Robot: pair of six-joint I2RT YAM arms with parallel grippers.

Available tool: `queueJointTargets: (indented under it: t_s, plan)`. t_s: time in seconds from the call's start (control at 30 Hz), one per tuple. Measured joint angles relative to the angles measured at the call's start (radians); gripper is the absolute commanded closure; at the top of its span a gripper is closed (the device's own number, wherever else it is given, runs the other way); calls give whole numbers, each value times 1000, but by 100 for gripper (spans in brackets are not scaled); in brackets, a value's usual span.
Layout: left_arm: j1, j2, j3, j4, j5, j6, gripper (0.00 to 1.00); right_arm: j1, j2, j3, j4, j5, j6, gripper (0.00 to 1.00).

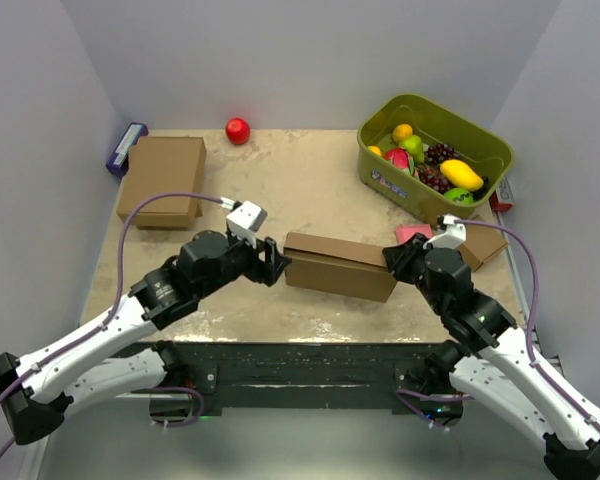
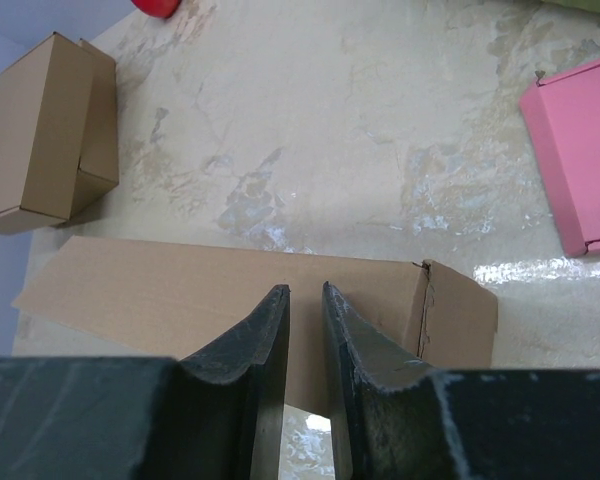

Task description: Fold the paper box

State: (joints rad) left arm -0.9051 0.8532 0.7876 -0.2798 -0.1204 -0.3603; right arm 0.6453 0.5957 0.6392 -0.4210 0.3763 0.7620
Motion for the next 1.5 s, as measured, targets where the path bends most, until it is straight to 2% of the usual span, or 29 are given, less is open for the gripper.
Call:
queueJointTargets:
  t_s: [0.23, 0.47, 0.87, 1.0, 1.03, 1.1, 1.17, 1.27, 1.4, 1.5]
  plan:
    - [154, 90, 64, 64, 58, -31, 30, 0, -1, 0, 0, 0, 0, 74]
    - [170, 195, 43, 146, 83, -50, 34, 0, -9, -3, -1, -1, 0, 73]
    - [186, 178, -120, 336, 94, -107, 45, 2, -16, -5, -6, -2, -2, 71]
    - [188, 159, -187, 417, 111, -138, 48, 3, -16, -5, -6, -10, -3, 60]
    - [188, 155, -206, 441, 114, -148, 48, 3, -16, -4, -6, -13, -4, 50]
    - [192, 151, -234, 486, 125, -160, 50, 3, -15, 5, -11, -26, -11, 43]
    - [192, 153, -251, 521, 133, -171, 53, 2, -3, 38, -43, -27, -33, 34]
    - [195, 163, -257, 552, 142, -174, 57, 3, 54, 129, -138, 0, -85, 27]
    - [199, 174, -257, 573, 151, -174, 61, -11, 132, 226, -211, 30, -151, 31]
    - [204, 184, -257, 589, 158, -174, 62, -79, 158, 237, -228, 2, -195, 35]
